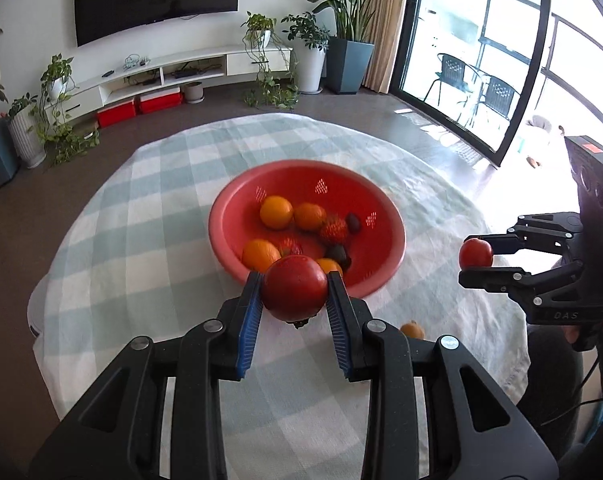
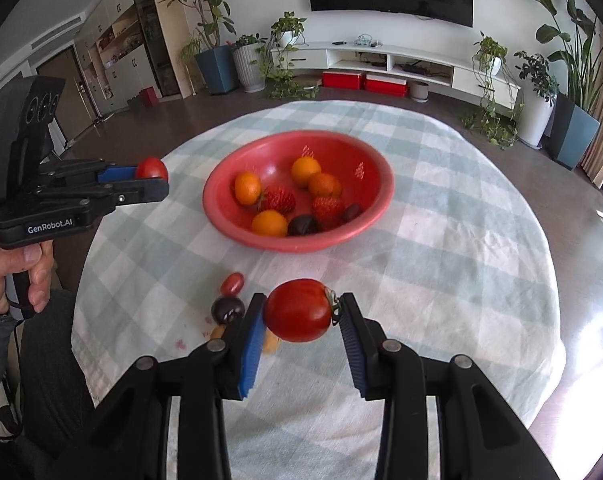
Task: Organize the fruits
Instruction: 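Carry both tomatoes over the red bowl and lower them in, then open both tools to release the tomatoes and withdraw toward the remaining fruit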
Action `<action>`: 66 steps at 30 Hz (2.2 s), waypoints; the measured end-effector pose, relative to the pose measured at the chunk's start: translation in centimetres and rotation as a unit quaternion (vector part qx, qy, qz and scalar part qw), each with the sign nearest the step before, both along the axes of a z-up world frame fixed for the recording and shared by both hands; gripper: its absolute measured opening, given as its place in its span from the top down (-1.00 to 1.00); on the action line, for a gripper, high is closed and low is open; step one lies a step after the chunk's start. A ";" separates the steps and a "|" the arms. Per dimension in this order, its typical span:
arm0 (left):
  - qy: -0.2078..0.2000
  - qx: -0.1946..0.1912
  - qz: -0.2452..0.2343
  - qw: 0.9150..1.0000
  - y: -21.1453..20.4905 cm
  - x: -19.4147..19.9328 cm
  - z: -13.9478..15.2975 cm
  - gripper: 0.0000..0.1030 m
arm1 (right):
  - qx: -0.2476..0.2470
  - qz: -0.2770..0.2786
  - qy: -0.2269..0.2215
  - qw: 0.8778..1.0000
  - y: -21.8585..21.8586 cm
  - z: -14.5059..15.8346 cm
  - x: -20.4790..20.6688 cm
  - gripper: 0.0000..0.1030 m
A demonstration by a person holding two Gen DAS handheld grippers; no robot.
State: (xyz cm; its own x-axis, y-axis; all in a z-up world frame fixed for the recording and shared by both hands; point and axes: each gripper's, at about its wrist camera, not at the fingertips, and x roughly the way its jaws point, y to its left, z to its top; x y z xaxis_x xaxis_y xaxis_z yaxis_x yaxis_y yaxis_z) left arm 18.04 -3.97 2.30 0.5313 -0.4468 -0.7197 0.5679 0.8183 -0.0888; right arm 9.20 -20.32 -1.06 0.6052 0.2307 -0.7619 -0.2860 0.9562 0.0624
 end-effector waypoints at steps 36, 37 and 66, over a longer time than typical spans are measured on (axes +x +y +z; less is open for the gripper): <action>0.044 0.071 -0.043 0.996 -6.8 10.8 -7.1 0.42 | -0.124 0.055 0.027 0.990 5.8 -4.9 12.2 0.23; 0.043 0.074 -0.044 0.995 -6.8 10.8 -7.1 0.42 | -0.125 0.054 0.028 0.990 5.8 -5.0 12.2 0.23; -0.001 0.043 -0.005 0.999 -3.5 7.6 -3.2 -0.26 | -0.106 0.025 0.003 0.994 3.8 -3.0 9.0 -0.03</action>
